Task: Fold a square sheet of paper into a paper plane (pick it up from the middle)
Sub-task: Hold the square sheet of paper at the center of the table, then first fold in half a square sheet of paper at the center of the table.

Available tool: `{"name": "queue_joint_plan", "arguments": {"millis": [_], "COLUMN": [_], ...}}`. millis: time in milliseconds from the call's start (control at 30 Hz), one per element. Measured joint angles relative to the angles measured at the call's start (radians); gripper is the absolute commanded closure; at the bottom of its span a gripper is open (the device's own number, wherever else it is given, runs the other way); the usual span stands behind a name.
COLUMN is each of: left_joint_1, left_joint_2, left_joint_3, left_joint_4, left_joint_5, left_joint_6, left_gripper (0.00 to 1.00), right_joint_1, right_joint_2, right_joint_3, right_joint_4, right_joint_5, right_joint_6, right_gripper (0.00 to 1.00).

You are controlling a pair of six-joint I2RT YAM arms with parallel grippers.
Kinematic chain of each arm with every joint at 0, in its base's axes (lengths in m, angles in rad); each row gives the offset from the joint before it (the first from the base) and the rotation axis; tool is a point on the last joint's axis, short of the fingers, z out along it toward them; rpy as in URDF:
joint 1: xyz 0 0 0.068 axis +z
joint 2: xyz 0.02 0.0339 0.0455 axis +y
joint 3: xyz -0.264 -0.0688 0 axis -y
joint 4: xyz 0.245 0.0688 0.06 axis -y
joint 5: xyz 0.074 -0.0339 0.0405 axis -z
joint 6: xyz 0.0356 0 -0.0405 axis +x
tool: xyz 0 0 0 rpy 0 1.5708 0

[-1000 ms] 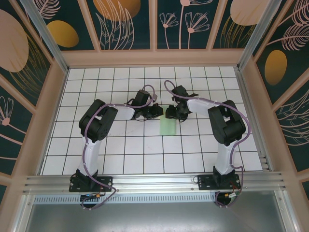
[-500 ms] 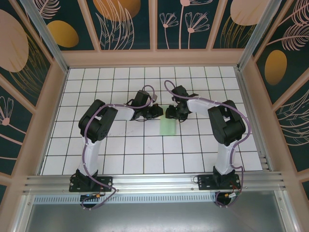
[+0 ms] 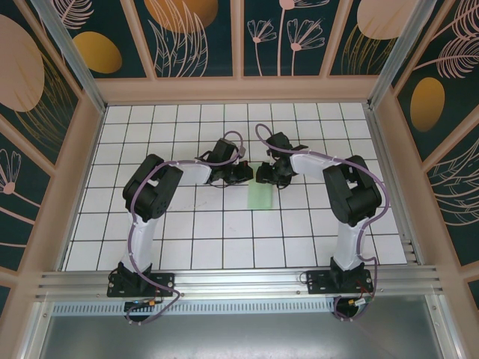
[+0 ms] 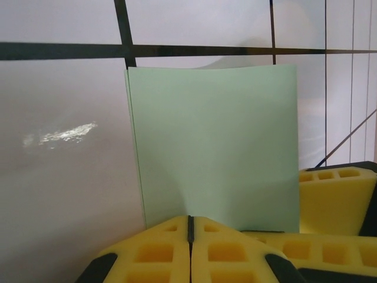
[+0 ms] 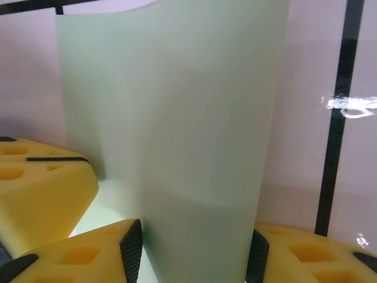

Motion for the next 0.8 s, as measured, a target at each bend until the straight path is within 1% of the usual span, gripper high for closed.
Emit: {"name": "queue_joint_plan", "arguments": {"millis": [133, 300, 367, 400, 500, 567, 667, 800], "left_joint_1": [-0.002, -0.004, -0.005, -0.005, -0.005, -0.006, -0.006, -0.006], "left_joint_2": [0.001, 0.001, 0.001, 0.001, 0.001, 0.001, 0.0, 0.0], "left_joint_3": [0.008, 0.012, 0.012, 0.012, 0.013, 0.013, 0.013, 0.013], "left_joint_4": [-0.018, -0.026, -0.026, -0.026, -0.029, -0.029, -0.029, -0.029], "left_joint_5": [-0.01, -0.017, -0.02, -0.021, -0.022, -0.026, -0.026, -0.026], "left_joint_6": [0.013, 0.024, 0.025, 0.025, 0.025, 0.025, 0.024, 0.024], "left_gripper": [0.93, 0.94, 0.94, 0.95, 0.96, 0.96, 0.96, 0.97], "right_joint_1": [0.0, -0.016, -0.028, -0.033, -0.039, -0.039, -0.04, -0.045], "right_joint_2": [-0.037, -0.109, -0.148, -0.166, -0.197, -0.198, -0.188, -0.158], "right_joint_3": [-0.034, -0.086, -0.1, -0.105, -0.121, -0.132, -0.147, -0.147], "right_joint_4": [0.041, 0.066, 0.073, 0.083, 0.139, 0.178, 0.212, 0.229], "right_joint_5": [-0.013, -0.006, -0.011, -0.016, -0.072, -0.117, -0.175, -0.2], "right_joint_6": [0.029, 0.052, 0.052, 0.054, 0.065, 0.073, 0.082, 0.082], "right_gripper": [0.39, 0.39, 0.43, 0.46, 0.58, 0.63, 0.64, 0.64]}}
